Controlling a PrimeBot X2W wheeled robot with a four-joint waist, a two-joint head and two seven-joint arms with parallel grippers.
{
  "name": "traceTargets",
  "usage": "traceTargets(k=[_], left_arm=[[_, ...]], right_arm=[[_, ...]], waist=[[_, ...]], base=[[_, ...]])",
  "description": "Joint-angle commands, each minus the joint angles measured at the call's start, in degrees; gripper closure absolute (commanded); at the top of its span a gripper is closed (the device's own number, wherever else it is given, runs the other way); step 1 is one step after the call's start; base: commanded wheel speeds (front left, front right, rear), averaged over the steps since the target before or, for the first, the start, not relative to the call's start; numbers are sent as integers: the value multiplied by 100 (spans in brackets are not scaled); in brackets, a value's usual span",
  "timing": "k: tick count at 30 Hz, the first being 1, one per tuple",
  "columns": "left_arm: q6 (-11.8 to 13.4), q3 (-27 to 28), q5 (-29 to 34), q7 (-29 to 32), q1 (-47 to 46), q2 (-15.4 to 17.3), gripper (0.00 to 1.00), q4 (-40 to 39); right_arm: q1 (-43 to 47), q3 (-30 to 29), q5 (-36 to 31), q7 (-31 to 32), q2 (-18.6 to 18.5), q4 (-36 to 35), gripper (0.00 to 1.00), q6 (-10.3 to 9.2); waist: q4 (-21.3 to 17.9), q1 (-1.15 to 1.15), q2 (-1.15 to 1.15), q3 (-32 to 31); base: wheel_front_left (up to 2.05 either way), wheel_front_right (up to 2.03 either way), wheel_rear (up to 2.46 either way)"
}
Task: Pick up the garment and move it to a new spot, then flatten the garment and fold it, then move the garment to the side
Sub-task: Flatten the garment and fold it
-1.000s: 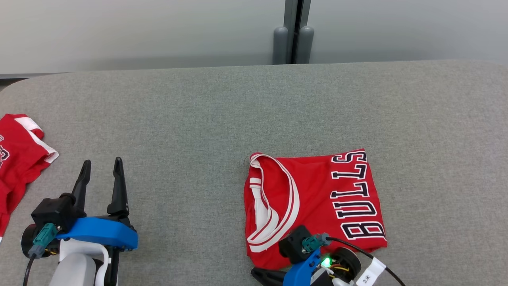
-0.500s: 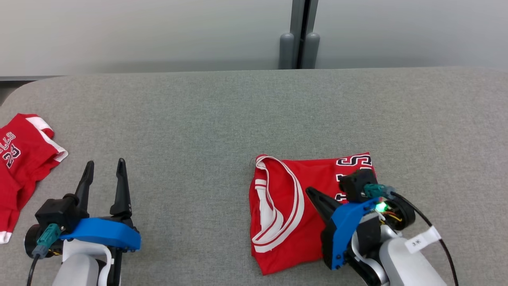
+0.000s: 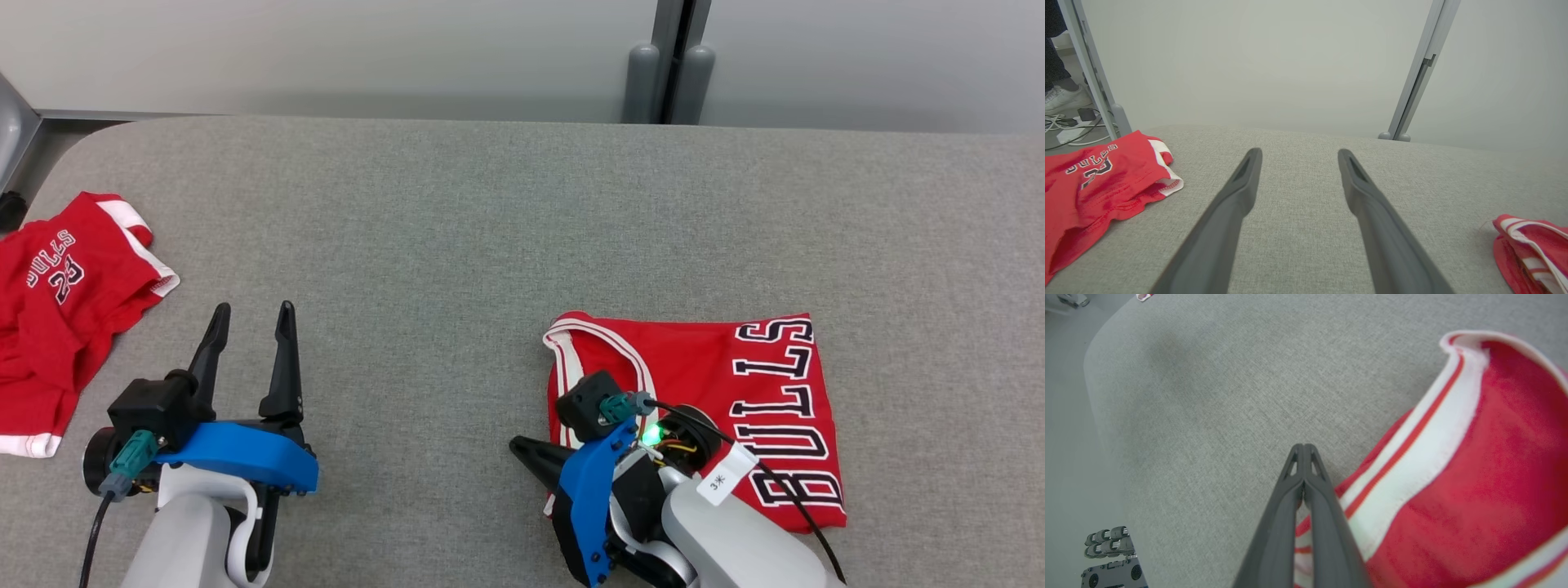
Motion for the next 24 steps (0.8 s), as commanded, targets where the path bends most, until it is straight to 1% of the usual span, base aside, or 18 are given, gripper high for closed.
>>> traceTargets(k=[1,4,6,8,9,10,13,17,21,24], left_arm=[[-24,6,7,-25,-89,1,0,13],[-28,47,2,-25,-81,11,0,13],[-12,94,8,-25,-50,25,0,-2],[24,154,13,-25,28,46,0,-48],[40,190,18,-25,78,56,0,-85],[51,236,27,-25,127,59,0,-112],[88,362,37,-25,246,69,0,-234],[108,496,54,-25,449,56,0,-343],[136,594,100,-25,615,36,0,-416],[158,686,118,-25,735,34,0,-470]], right_arm=[[-181,91,157,-117,-10,9,100,3],[-324,151,711,-442,-11,-98,100,3],[-429,8,995,-755,-14,-199,100,3],[-473,-162,1114,-1108,-10,-325,100,4],[-474,-299,1098,-1285,-12,-374,26,3],[-450,-473,1017,-1465,-19,-426,0,3],[-193,-1072,651,-1938,-16,-671,0,3],[346,-2009,-4,-2256,-254,-1083,0,3],[984,-2772,-481,-2238,-439,-1519,0,3],[1416,-3309,-657,-2134,-433,-1782,0,3]], waist=[[23,0,0,18],[22,0,0,18],[-9,0,0,-4],[-77,0,0,-50],[-122,0,0,-75],[-173,0,0,-109],[-333,0,0,-230],[-520,0,0,-366],[-660,0,0,-475],[-776,0,0,-576]], base=[[0,0,0],[0,0,0],[0,0,0],[0,0,0],[0,0,0],[0,0,0],[0,0,0],[0,0,0],[0,0,0],[0,0,0]])
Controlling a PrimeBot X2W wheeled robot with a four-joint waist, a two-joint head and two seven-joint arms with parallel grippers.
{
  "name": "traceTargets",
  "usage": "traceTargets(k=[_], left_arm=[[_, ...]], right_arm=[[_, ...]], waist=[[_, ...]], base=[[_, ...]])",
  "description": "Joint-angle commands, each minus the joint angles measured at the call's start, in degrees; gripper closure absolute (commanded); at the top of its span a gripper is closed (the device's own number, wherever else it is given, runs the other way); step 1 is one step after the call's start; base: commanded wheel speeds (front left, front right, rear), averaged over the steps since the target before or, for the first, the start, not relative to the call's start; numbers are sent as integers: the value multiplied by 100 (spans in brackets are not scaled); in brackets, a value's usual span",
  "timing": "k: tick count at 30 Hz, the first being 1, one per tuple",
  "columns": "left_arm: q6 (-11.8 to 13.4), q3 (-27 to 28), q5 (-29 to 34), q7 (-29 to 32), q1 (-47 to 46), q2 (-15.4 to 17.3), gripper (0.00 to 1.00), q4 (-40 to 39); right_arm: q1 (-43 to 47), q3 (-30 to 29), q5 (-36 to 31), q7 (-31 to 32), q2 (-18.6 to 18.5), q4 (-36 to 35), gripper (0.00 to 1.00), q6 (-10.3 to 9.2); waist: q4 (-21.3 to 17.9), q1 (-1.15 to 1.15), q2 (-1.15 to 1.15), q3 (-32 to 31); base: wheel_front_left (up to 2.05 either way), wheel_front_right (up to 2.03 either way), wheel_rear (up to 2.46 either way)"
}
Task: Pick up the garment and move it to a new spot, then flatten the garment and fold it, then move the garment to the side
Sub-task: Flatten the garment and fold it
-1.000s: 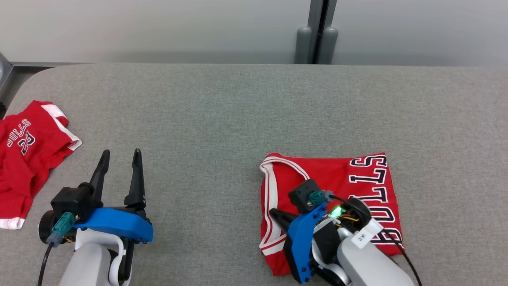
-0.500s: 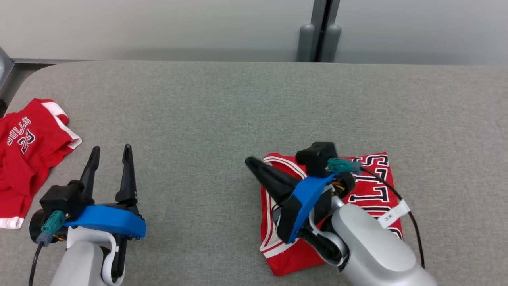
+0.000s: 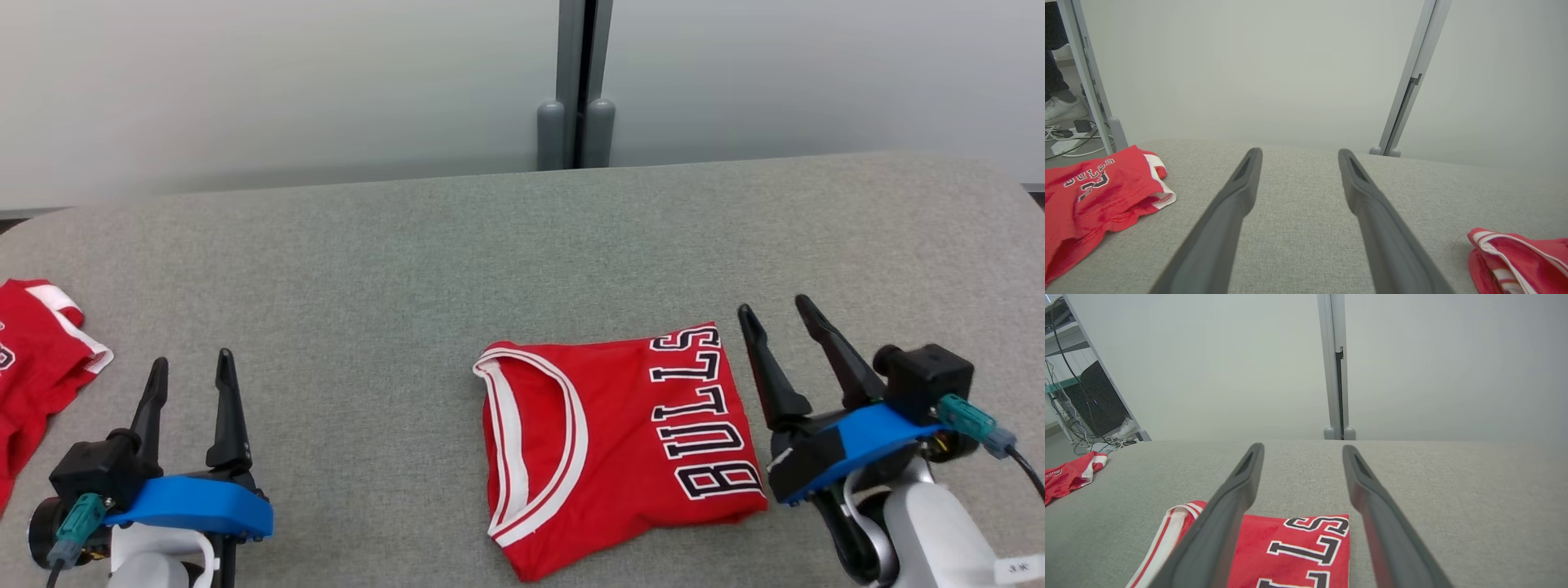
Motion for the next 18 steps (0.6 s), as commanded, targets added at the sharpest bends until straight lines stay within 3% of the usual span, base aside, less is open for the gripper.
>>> traceTargets(k=[1,9,18], left_arm=[[18,51,37,-25,76,7,0,-41],[25,72,158,-25,366,-63,0,-10],[19,2,188,-25,592,-177,0,72]], right_arm=[[213,-170,-38,68,34,-139,0,3],[857,-979,-198,276,-3,-511,0,3],[818,-747,-78,427,-174,-308,0,3]], waist=[[-104,0,0,-101],[-229,0,0,-360],[-288,0,0,-550]], base=[[0,0,0],[0,0,0],[0,0,0]])
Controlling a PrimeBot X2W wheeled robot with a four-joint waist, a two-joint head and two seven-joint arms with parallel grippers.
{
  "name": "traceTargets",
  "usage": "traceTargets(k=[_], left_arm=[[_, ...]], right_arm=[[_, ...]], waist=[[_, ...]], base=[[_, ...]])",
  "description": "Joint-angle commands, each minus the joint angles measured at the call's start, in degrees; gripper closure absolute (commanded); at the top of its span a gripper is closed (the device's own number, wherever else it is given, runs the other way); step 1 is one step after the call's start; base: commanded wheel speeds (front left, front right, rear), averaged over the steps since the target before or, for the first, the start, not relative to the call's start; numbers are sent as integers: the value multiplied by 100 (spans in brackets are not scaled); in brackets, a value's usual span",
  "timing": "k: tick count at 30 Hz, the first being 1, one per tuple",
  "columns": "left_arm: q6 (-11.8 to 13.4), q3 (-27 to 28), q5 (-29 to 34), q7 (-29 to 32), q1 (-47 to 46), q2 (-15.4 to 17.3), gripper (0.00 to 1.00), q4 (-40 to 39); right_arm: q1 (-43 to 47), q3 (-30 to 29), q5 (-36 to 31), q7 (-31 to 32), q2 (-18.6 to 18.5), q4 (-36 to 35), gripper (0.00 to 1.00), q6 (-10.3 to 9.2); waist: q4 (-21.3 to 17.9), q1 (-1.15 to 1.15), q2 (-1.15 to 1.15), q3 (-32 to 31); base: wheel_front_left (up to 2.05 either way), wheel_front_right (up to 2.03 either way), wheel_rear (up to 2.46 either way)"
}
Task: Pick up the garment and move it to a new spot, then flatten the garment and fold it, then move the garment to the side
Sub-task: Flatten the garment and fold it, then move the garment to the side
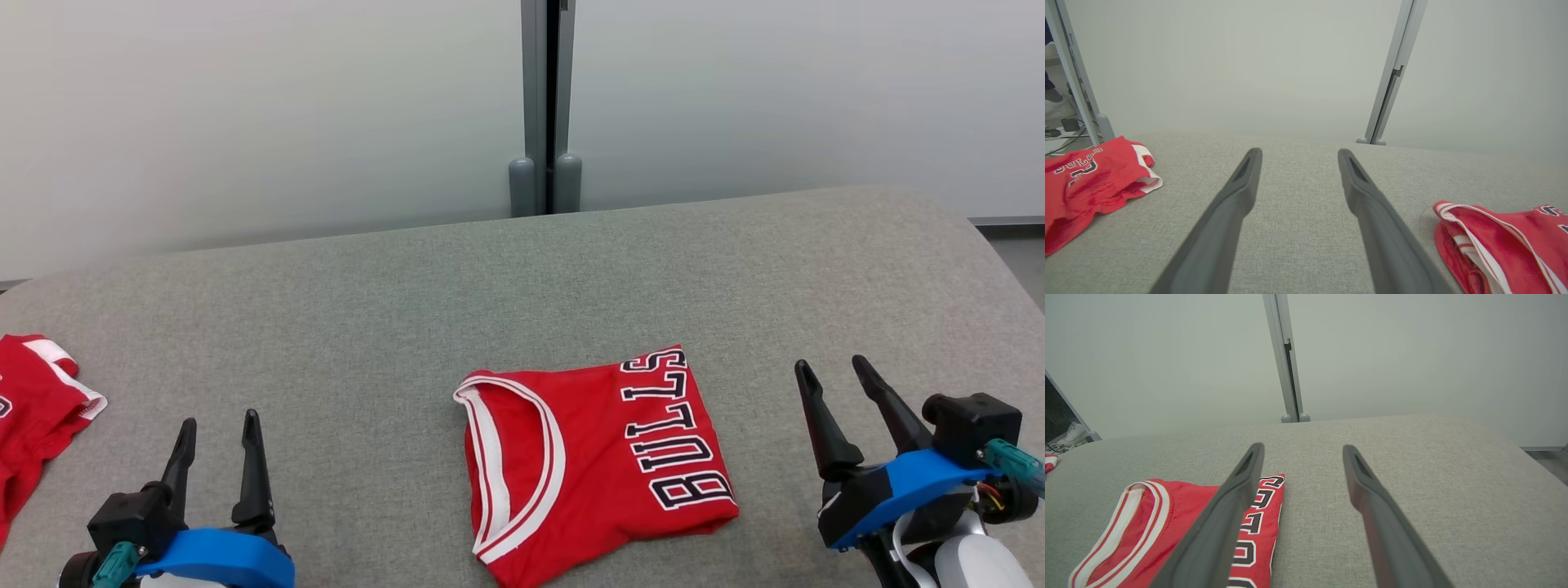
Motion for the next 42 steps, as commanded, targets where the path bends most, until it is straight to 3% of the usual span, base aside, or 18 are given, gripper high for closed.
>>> traceTargets(k=[1,15,25,29,34,42], left_arm=[[-6,-23,7,-25,51,0,0,27],[-49,-122,-50,-25,-77,33,0,185],[-44,-195,-38,-25,-243,50,0,142],[-43,-210,-25,-23,-352,85,0,81],[-64,-284,14,6,-604,130,0,7],[-108,-476,46,1,-913,115,0,40]], right_arm=[[-89,45,40,-27,-63,77,0,3],[-230,143,7,105,-73,412,0,3],[-534,417,-46,419,-9,180,0,3],[-802,495,-69,1330,173,211,0,3],[-1132,121,-432,2787,406,530,0,5],[-1377,-469,-813,3707,557,1395,0,3]], waist=[[-1,1,0,-18],[57,1,0,-46],[162,1,0,124],[202,1,0,289],[364,1,0,573],[676,1,0,838]], base=[[0,0,0],[0,0,0],[0,0,0],[0,0,0],[0,0,0],[0,0,0]])
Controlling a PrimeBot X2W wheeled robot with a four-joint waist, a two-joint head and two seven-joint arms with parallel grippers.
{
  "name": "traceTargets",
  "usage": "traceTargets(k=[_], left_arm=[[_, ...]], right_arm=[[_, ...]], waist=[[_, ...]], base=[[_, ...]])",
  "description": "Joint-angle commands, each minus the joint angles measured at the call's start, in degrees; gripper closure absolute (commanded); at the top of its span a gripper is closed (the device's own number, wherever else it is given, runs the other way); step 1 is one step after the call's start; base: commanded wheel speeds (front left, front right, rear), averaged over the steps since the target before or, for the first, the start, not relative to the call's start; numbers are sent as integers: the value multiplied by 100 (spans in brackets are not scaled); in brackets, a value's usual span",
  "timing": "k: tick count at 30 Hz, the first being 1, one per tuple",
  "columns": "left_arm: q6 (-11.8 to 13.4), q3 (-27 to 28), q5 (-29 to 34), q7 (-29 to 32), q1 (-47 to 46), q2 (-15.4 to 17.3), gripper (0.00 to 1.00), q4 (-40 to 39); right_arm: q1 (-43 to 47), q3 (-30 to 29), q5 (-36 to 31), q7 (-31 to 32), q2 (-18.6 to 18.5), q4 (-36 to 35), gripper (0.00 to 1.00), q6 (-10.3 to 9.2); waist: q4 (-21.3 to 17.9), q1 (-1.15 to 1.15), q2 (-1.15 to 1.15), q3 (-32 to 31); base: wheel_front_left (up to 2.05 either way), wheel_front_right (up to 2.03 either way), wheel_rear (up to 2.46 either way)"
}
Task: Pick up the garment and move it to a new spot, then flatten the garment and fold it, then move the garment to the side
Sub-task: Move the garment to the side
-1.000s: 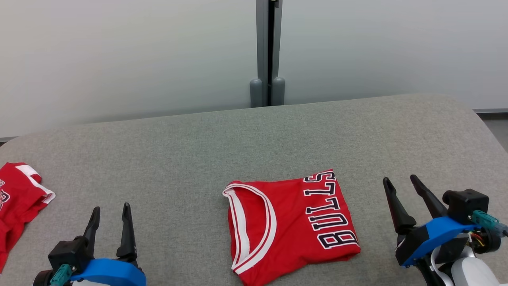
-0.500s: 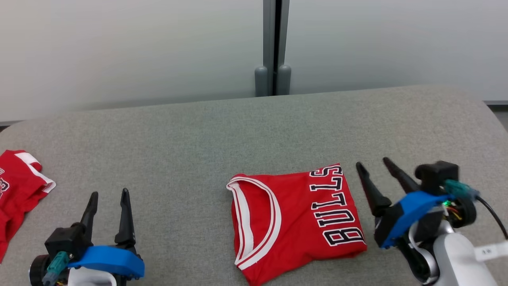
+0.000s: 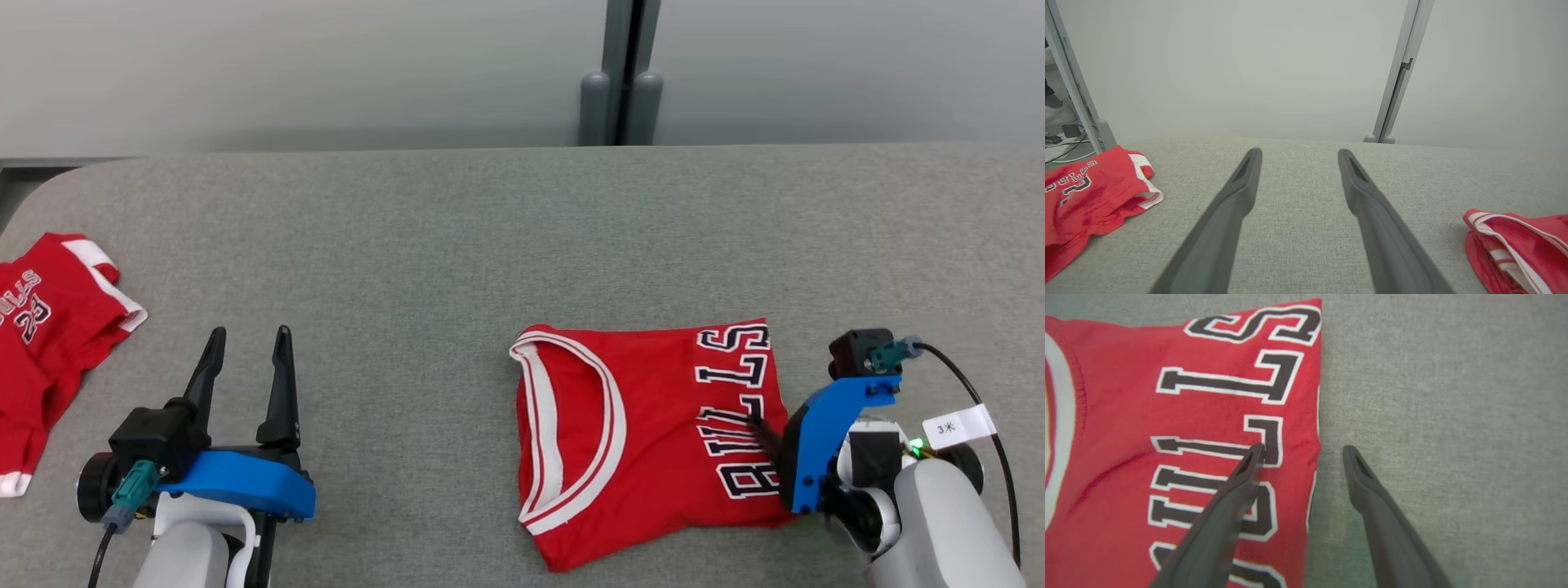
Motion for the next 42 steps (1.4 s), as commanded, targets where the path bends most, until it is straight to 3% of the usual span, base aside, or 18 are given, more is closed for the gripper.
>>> traceTargets(k=[1,7,8,9,12,19,23,26,33,42], left_arm=[[-8,-16,19,-19,-104,15,0,11],[-16,-76,19,-29,-176,41,0,39],[-7,-71,13,-31,-168,41,0,40],[-1,-67,2,-28,-158,34,0,41],[24,-36,-30,-33,-150,22,0,2],[25,96,-121,-38,-318,43,0,-263],[54,190,-110,-40,-508,147,0,-483],[78,260,-51,-40,-630,272,0,-657],[123,322,-22,100,-865,523,0,-1086],[154,296,49,425,-961,794,0,-1591]], right_arm=[[-84,-14,75,56,3,137,0,3],[-77,542,923,284,76,772,4,15],[-106,667,894,323,91,801,78,17],[-151,756,864,334,98,787,100,21],[-400,1058,634,227,-169,574,100,12],[-1233,1801,401,-24,-1467,-119,100,1],[-1687,1939,470,-91,-2366,-438,100,0],[-1882,1757,553,-237,-2795,-516,100,2],[-2258,1256,558,-748,-3212,-390,100,1],[-2638,737,298,-1442,-3032,108,100,1]], waist=[[96,0,0,77],[163,0,0,150],[147,0,0,167],[123,0,0,185],[4,0,0,270],[-470,0,0,678],[-803,0,0,1070],[-1099,0,0,1330],[-1692,0,0,1980],[-1939,0,0,2486]], base=[[0,0,0],[0,0,0],[0,0,0],[0,0,0],[0,0,0],[0,0,0],[0,0,0],[0,0,0],[0,0,0],[0,0,0]])
